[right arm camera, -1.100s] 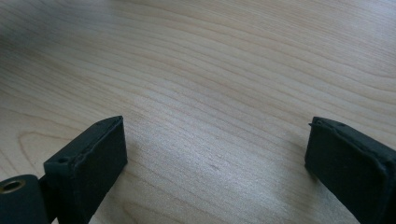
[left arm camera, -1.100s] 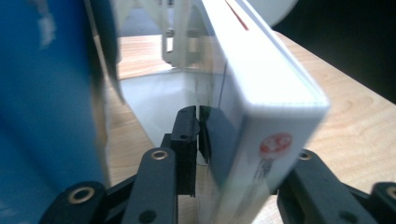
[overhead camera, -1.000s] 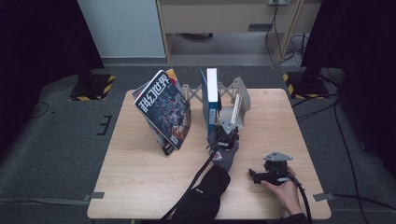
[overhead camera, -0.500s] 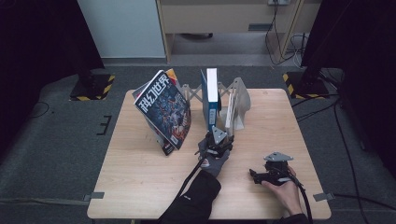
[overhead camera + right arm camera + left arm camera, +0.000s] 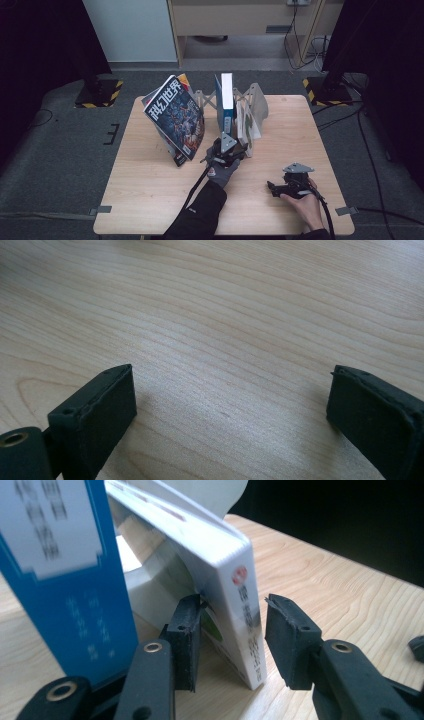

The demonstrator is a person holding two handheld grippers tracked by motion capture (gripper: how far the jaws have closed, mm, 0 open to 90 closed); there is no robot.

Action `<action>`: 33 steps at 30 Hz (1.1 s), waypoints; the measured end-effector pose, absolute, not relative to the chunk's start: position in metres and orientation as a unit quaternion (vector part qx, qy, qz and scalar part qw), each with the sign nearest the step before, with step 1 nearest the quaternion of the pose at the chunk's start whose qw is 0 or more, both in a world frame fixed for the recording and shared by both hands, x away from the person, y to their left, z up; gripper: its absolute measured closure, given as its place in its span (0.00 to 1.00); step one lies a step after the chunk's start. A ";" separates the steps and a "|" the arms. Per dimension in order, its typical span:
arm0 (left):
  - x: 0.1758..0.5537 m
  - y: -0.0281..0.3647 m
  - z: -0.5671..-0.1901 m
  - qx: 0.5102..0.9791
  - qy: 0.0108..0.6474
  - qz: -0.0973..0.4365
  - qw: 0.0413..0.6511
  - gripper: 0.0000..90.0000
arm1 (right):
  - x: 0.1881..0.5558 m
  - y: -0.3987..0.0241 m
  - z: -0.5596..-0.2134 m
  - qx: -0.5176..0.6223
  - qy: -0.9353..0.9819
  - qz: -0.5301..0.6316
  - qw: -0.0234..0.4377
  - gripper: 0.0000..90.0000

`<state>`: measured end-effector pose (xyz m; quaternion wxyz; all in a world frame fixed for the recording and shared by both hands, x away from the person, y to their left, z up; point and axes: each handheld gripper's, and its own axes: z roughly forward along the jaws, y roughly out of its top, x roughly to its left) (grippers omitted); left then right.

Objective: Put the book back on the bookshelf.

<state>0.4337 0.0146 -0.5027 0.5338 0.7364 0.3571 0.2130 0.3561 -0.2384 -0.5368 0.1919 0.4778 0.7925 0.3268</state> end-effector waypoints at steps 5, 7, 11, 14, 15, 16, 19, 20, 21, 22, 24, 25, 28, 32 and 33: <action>0.434 0.010 -0.506 0.746 0.352 0.208 0.526 0.64 | 0.356 -0.238 -0.537 0.477 0.793 0.327 0.192 0.07; 0.435 0.008 -0.506 0.749 0.347 0.209 0.525 0.64 | 0.356 -0.238 -0.537 0.477 0.793 0.327 0.192 0.07; 0.437 0.002 -0.502 0.748 0.342 0.212 0.528 0.63 | 0.356 -0.238 -0.537 0.477 0.793 0.327 0.192 0.07; 0.438 -0.005 -0.499 0.750 0.336 0.216 0.528 0.63 | 0.356 -0.238 -0.537 0.477 0.793 0.327 0.192 0.07; 0.439 -0.007 -0.498 0.750 0.334 0.216 0.528 0.63 | 0.356 -0.238 -0.537 0.478 0.793 0.327 0.192 0.07; 0.439 -0.009 -0.498 0.750 0.332 0.219 0.528 0.63 | 0.356 -0.238 -0.537 0.478 0.792 0.327 0.193 0.07; 0.441 -0.016 -0.497 0.753 0.328 0.220 0.526 0.63 | 0.356 -0.238 -0.537 0.476 0.793 0.327 0.193 0.07; 0.442 -0.018 -0.497 0.755 0.326 0.220 0.525 0.62 | 0.356 -0.238 -0.537 0.477 0.793 0.327 0.193 0.07; 0.443 -0.019 -0.496 0.757 0.324 0.219 0.524 0.62 | 0.356 -0.238 -0.537 0.477 0.793 0.326 0.192 0.07; 0.443 -0.021 -0.496 0.758 0.323 0.218 0.523 0.62 | 0.356 -0.239 -0.537 0.476 0.794 0.326 0.192 0.07; 0.444 -0.023 -0.496 0.758 0.323 0.218 0.523 0.62 | 0.356 -0.239 -0.537 0.476 0.794 0.326 0.192 0.07; 0.444 -0.023 -0.497 0.759 0.322 0.216 0.523 0.62 | 0.356 -0.238 -0.537 0.477 0.793 0.327 0.192 0.07; 0.446 -0.022 -0.501 0.762 0.323 0.209 0.521 0.61 | 0.356 -0.239 -0.537 0.477 0.793 0.327 0.191 0.07; 0.449 -0.021 -0.507 0.765 0.323 0.198 0.520 0.60 | 0.356 -0.238 -0.537 0.477 0.793 0.327 0.191 0.07; 0.450 -0.020 -0.507 0.766 0.323 0.198 0.520 0.60 | 0.356 -0.239 -0.537 0.477 0.793 0.327 0.191 0.07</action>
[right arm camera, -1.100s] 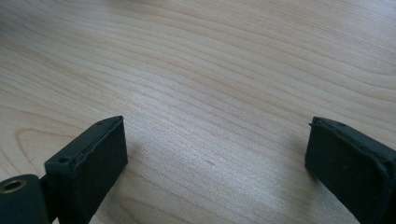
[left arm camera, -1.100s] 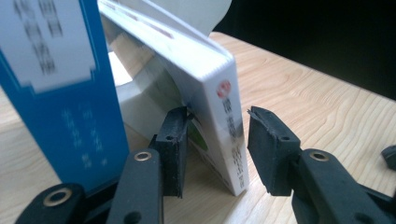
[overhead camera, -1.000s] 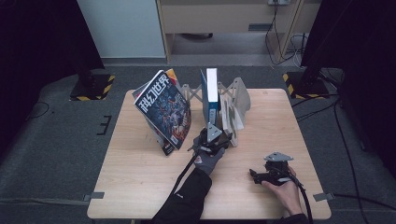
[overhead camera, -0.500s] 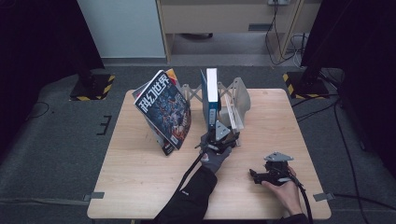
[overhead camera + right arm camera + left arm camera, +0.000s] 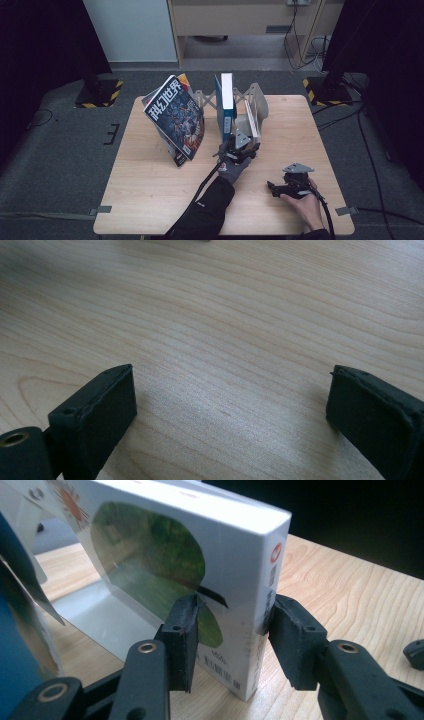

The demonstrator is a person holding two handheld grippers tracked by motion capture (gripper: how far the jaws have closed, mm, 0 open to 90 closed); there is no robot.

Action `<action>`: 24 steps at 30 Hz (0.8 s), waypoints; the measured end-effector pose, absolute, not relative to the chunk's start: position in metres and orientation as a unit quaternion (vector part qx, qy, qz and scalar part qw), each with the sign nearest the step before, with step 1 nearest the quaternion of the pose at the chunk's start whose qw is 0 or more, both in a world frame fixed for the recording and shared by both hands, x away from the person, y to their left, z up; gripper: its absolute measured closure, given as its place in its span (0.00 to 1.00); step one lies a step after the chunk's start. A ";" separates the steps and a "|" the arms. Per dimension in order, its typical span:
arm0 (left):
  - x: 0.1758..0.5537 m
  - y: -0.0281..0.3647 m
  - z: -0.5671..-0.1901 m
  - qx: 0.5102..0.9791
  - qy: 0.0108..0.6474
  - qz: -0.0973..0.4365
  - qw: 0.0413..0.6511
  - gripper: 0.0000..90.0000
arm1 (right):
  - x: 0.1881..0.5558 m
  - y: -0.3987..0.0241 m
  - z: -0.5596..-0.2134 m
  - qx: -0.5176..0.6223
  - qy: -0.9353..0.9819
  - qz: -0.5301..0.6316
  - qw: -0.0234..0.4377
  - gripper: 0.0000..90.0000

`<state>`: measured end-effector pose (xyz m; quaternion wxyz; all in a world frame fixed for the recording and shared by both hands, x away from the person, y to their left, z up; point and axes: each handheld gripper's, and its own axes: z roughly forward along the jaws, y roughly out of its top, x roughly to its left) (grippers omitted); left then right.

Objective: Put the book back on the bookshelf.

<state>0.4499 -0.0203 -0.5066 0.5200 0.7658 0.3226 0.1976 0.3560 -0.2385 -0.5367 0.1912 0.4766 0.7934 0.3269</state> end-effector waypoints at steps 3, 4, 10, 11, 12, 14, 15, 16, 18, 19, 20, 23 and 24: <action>0.452 -0.021 -0.506 0.767 0.321 0.200 0.518 0.60 | 0.356 -0.238 -0.537 0.477 0.793 0.327 0.191 0.07; 0.453 -0.022 -0.505 0.767 0.321 0.204 0.517 0.61 | 0.356 -0.238 -0.537 0.478 0.793 0.327 0.191 0.07; 0.460 -0.024 -0.505 0.756 0.339 0.199 0.523 0.62 | 0.356 -0.238 -0.537 0.477 0.793 0.327 0.192 0.07; 0.462 -0.024 -0.505 0.757 0.340 0.196 0.522 0.61 | 0.356 -0.238 -0.537 0.478 0.793 0.327 0.191 0.07; 0.464 -0.026 -0.504 0.759 0.339 0.194 0.521 0.61 | 0.356 -0.238 -0.537 0.477 0.793 0.327 0.192 0.07; 0.468 -0.028 -0.504 0.759 0.342 0.193 0.520 0.60 | 0.356 -0.238 -0.537 0.477 0.792 0.328 0.193 0.07; 0.469 -0.028 -0.504 0.757 0.344 0.190 0.522 0.60 | 0.356 -0.238 -0.537 0.477 0.792 0.328 0.193 0.07; 0.471 -0.028 -0.504 0.756 0.346 0.187 0.523 0.60 | 0.356 -0.238 -0.537 0.477 0.792 0.328 0.194 0.07; 0.471 -0.027 -0.505 0.757 0.344 0.188 0.523 0.59 | 0.356 -0.238 -0.537 0.477 0.792 0.327 0.193 0.07; 0.471 -0.026 -0.505 0.759 0.342 0.189 0.521 0.59 | 0.356 -0.238 -0.537 0.477 0.793 0.327 0.192 0.07; 0.470 -0.025 -0.505 0.759 0.341 0.190 0.521 0.59 | 0.356 -0.238 -0.537 0.477 0.793 0.327 0.192 0.07; 0.466 -0.021 -0.506 0.759 0.337 0.191 0.524 0.58 | 0.356 -0.238 -0.537 0.477 0.792 0.328 0.193 0.07; 0.465 -0.019 -0.506 0.759 0.336 0.191 0.524 0.58 | 0.356 -0.238 -0.537 0.477 0.792 0.327 0.193 0.07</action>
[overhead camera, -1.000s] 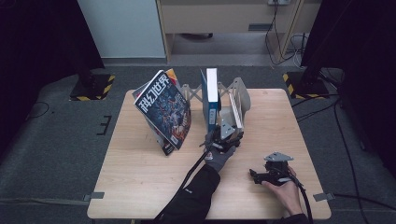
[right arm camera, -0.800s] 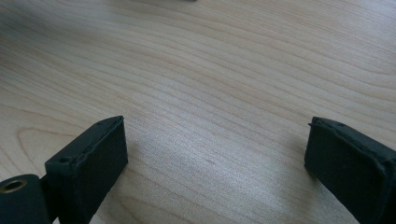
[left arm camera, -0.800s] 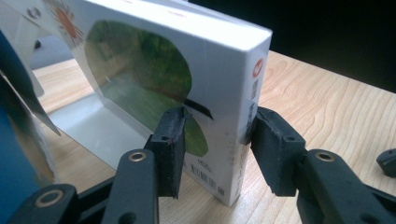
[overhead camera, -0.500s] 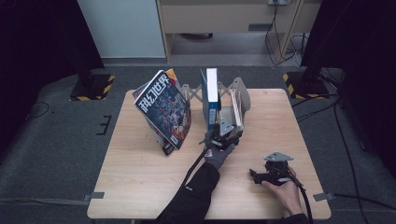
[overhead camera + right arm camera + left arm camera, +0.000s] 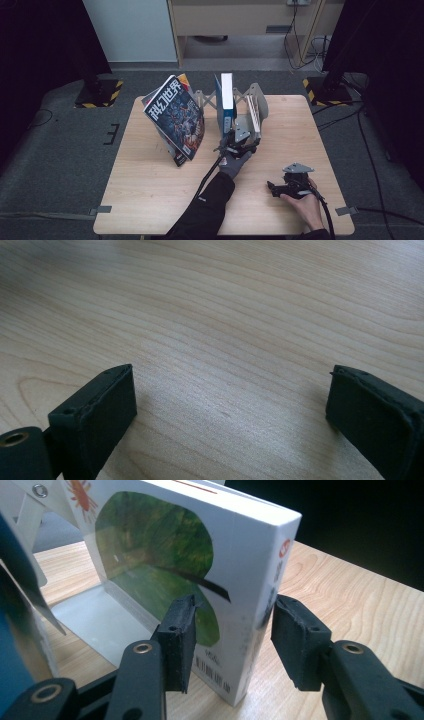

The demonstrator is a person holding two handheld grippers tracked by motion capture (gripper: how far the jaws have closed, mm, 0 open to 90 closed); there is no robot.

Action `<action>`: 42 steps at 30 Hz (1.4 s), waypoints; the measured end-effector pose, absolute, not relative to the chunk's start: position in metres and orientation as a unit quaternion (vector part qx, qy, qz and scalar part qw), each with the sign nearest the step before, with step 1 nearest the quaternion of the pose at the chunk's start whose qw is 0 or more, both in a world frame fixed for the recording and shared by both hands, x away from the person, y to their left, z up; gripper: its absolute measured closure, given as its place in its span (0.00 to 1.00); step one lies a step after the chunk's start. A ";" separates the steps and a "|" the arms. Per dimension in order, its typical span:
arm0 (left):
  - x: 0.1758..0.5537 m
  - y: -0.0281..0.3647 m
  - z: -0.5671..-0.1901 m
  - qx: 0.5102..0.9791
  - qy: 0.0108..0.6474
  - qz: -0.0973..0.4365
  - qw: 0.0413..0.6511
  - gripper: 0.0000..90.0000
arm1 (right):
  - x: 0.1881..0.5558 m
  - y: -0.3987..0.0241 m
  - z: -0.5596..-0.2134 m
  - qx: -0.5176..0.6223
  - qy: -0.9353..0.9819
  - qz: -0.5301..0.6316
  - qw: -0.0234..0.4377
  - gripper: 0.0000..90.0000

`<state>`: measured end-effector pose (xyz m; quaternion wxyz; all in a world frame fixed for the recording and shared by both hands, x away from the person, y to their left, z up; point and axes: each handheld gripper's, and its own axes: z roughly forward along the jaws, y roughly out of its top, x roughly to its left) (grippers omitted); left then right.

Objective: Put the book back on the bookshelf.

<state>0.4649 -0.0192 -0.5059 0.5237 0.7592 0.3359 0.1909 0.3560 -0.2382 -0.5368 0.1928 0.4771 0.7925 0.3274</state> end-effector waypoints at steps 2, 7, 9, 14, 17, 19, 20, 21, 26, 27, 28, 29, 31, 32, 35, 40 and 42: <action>0.463 -0.015 -0.506 0.757 0.337 0.192 0.527 0.57 | 0.356 -0.238 -0.537 0.477 0.792 0.328 0.194 0.07; 0.464 -0.015 -0.505 0.754 0.343 0.187 0.528 0.58 | 0.356 -0.238 -0.537 0.478 0.792 0.328 0.194 0.07; 0.465 -0.018 -0.503 0.752 0.345 0.190 0.528 0.58 | 0.356 -0.238 -0.537 0.478 0.791 0.328 0.194 0.07; 0.469 -0.027 -0.498 0.749 0.348 0.196 0.528 0.59 | 0.356 -0.238 -0.537 0.477 0.792 0.328 0.194 0.07; 0.472 -0.031 -0.497 0.750 0.351 0.201 0.524 0.59 | 0.356 -0.238 -0.537 0.477 0.792 0.328 0.194 0.07; 0.474 -0.033 -0.497 0.749 0.354 0.199 0.524 0.59 | 0.356 -0.238 -0.537 0.476 0.792 0.328 0.195 0.07; 0.475 -0.034 -0.497 0.748 0.355 0.200 0.524 0.59 | 0.356 -0.238 -0.537 0.477 0.792 0.328 0.194 0.07; 0.475 -0.035 -0.497 0.747 0.355 0.200 0.525 0.60 | 0.356 -0.238 -0.537 0.477 0.792 0.328 0.194 0.07; 0.480 -0.036 -0.498 0.745 0.361 0.195 0.526 0.60 | 0.356 -0.238 -0.537 0.476 0.792 0.329 0.195 0.07; 0.481 -0.036 -0.497 0.746 0.360 0.195 0.525 0.60 | 0.356 -0.238 -0.537 0.476 0.793 0.328 0.195 0.07; 0.480 -0.036 -0.496 0.747 0.359 0.198 0.523 0.60 | 0.356 -0.238 -0.537 0.476 0.792 0.328 0.195 0.07; 0.479 -0.036 -0.496 0.747 0.359 0.202 0.521 0.60 | 0.356 -0.238 -0.537 0.475 0.793 0.328 0.194 0.07; 0.477 -0.034 -0.496 0.745 0.360 0.199 0.525 0.59 | 0.356 -0.238 -0.537 0.476 0.792 0.329 0.194 0.07; 0.476 -0.033 -0.496 0.746 0.358 0.200 0.526 0.59 | 0.356 -0.238 -0.537 0.475 0.793 0.328 0.194 0.07; 0.469 -0.030 -0.494 0.749 0.347 0.196 0.529 0.58 | 0.356 -0.238 -0.537 0.475 0.793 0.328 0.194 0.07; 0.454 -0.022 -0.489 0.755 0.327 0.198 0.533 0.56 | 0.356 -0.238 -0.537 0.476 0.793 0.328 0.194 0.07; 0.448 -0.016 -0.486 0.759 0.321 0.200 0.529 0.55 | 0.356 -0.238 -0.537 0.475 0.793 0.328 0.195 0.07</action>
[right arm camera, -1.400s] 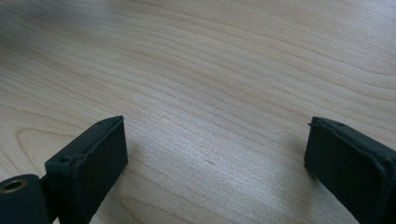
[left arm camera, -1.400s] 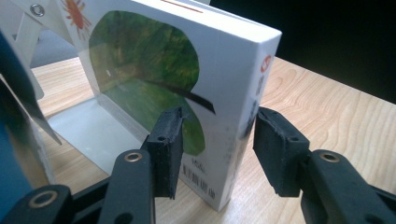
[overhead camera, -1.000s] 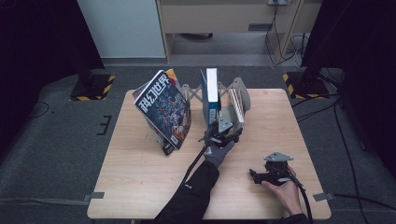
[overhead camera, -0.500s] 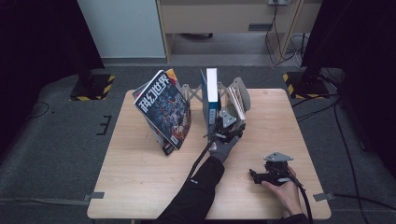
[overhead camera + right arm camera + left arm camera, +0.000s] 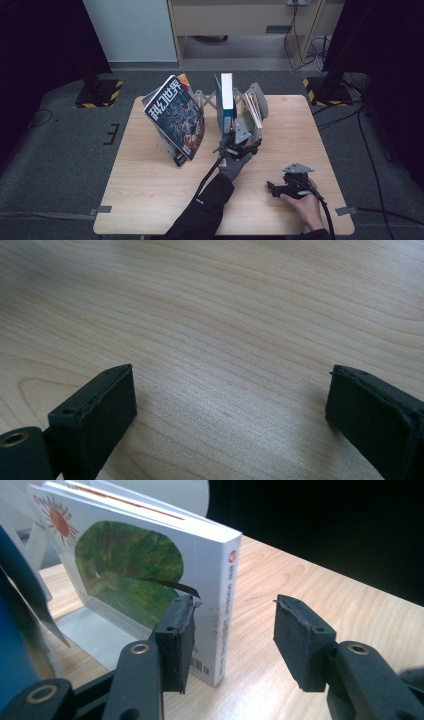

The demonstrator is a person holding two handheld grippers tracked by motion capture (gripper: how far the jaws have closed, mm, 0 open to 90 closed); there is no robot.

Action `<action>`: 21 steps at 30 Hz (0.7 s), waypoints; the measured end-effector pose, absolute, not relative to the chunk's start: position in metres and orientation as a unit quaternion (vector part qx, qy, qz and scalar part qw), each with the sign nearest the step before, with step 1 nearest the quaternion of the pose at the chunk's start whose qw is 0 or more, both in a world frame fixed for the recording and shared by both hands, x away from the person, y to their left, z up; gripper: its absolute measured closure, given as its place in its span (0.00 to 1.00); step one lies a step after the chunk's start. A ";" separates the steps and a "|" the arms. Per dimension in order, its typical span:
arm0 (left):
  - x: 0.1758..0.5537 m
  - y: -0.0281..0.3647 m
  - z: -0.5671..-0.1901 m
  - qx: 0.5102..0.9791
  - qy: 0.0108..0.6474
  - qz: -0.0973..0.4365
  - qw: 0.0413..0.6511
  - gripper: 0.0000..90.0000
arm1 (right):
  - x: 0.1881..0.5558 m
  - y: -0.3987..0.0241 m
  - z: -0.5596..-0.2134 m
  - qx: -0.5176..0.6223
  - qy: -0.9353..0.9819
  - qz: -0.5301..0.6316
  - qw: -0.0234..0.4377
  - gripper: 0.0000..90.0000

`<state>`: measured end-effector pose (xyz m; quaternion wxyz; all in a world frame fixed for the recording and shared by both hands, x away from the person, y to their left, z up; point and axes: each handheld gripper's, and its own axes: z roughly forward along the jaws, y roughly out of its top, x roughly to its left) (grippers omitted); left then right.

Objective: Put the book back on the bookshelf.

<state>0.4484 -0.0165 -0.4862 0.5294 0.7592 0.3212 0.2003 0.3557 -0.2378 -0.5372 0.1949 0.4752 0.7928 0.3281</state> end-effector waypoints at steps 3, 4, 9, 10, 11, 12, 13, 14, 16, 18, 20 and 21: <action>0.439 -0.004 -0.481 0.763 0.318 0.202 0.526 0.53 | 0.356 -0.238 -0.537 0.474 0.793 0.328 0.195 0.07; 0.435 0.000 -0.480 0.762 0.318 0.201 0.527 0.51 | 0.356 -0.238 -0.537 0.475 0.794 0.328 0.193 0.07; 0.414 0.029 -0.470 0.774 0.309 0.203 0.515 0.47 | 0.356 -0.239 -0.536 0.474 0.794 0.330 0.190 0.09; 0.411 0.036 -0.468 0.775 0.310 0.198 0.514 0.47 | 0.356 -0.239 -0.536 0.475 0.793 0.332 0.190 0.09; 0.408 0.043 -0.466 0.777 0.309 0.197 0.512 0.45 | 0.355 -0.239 -0.535 0.477 0.791 0.334 0.191 0.10; 0.404 0.050 -0.465 0.778 0.309 0.198 0.509 0.45 | 0.355 -0.240 -0.534 0.473 0.790 0.336 0.196 0.10; 0.401 0.057 -0.464 0.782 0.309 0.198 0.504 0.44 | 0.355 -0.240 -0.533 0.476 0.788 0.338 0.196 0.10; 0.398 0.063 -0.463 0.783 0.309 0.201 0.500 0.42 | 0.355 -0.241 -0.532 0.474 0.787 0.341 0.200 0.10; 0.390 0.082 -0.466 0.786 0.317 0.210 0.487 0.40 | 0.355 -0.242 -0.531 0.477 0.782 0.345 0.206 0.10; 0.385 0.097 -0.469 0.790 0.326 0.210 0.475 0.39 | 0.355 -0.243 -0.529 0.480 0.779 0.346 0.208 0.10; 0.378 0.117 -0.472 0.797 0.333 0.212 0.458 0.38 | 0.355 -0.243 -0.528 0.482 0.777 0.347 0.209 0.10; 0.375 0.125 -0.473 0.799 0.335 0.214 0.451 0.38 | 0.355 -0.243 -0.528 0.481 0.776 0.348 0.211 0.10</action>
